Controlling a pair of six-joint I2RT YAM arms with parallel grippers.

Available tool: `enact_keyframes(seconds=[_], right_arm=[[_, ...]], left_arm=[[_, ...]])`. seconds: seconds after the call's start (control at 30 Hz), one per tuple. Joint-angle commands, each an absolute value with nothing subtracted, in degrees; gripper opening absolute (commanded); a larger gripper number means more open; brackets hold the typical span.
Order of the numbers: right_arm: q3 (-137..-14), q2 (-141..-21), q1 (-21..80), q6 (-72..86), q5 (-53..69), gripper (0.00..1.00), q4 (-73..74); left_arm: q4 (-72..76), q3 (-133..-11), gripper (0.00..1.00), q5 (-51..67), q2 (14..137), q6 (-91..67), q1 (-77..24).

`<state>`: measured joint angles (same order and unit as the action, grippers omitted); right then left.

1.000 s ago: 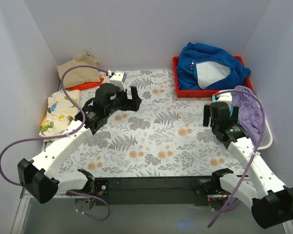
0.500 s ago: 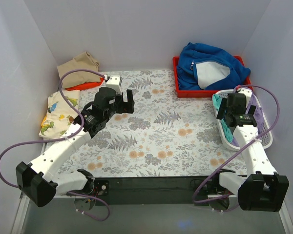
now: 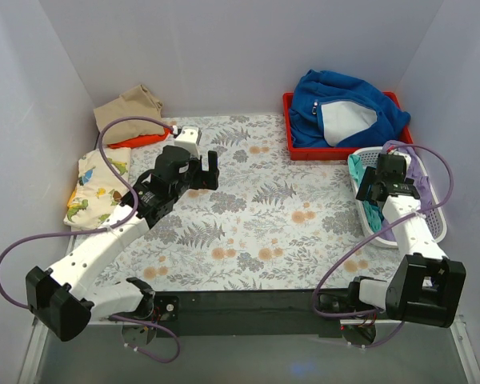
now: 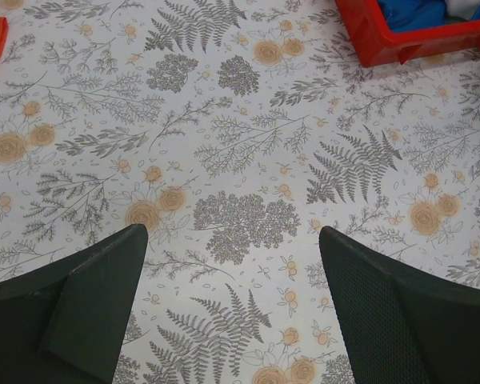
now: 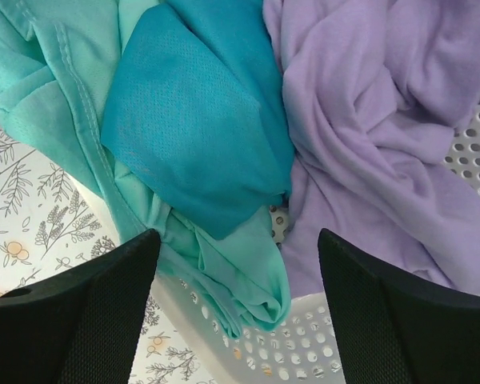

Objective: Fold and stack the t-shirts
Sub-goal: Grab the tshirt from the pile

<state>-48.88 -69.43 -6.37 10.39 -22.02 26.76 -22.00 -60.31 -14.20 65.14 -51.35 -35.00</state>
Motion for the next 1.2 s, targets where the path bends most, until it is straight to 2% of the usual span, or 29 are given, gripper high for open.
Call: enact_keyframes(seconds=[0.0, 0.27, 0.33, 0.47, 0.5, 0.57, 0.93, 1.17], right_arm=[[-48.78, -71.01, -6.59, 11.42, -21.18, 0.84, 22.51], [-48.51, -76.80, -7.29, 11.78, -20.57, 0.53, 17.76], [-49.30, -78.13, -7.82, 11.43, -19.17, 0.38, 17.40], [-49.74, -78.58, -8.09, 11.08, -18.37, 0.24, 16.26], [-50.09, -78.31, -8.17, 10.90, -17.93, 0.14, 16.17], [-49.84, -76.30, -8.17, 10.81, -16.88, 0.01, 15.56], [-53.61, -52.33, -8.17, 5.89, -12.22, 0.01, 18.45], [-62.65, -45.26, -8.17, 5.01, -4.85, 0.01, 20.38]], left_arm=[[-21.88, -59.85, 0.88, -13.80, 65.65, -50.45, -35.24], [-21.97, -59.94, 0.88, -13.18, 67.06, -49.75, -35.16], [-22.15, -59.85, 0.88, -12.75, 67.15, -49.48, -35.16], [-22.59, -59.59, 0.88, -12.57, 67.94, -49.40, -35.24], [-22.67, -59.68, 0.88, -12.48, 68.29, -49.39, -35.24], [-22.68, -59.77, 0.88, -12.48, 68.55, -49.39, -35.24], [-23.20, -60.73, 0.88, -12.31, 69.43, -50.27, -35.24], [-23.29, -61.43, 0.88, -13.27, 69.87, -51.50, -35.16]])
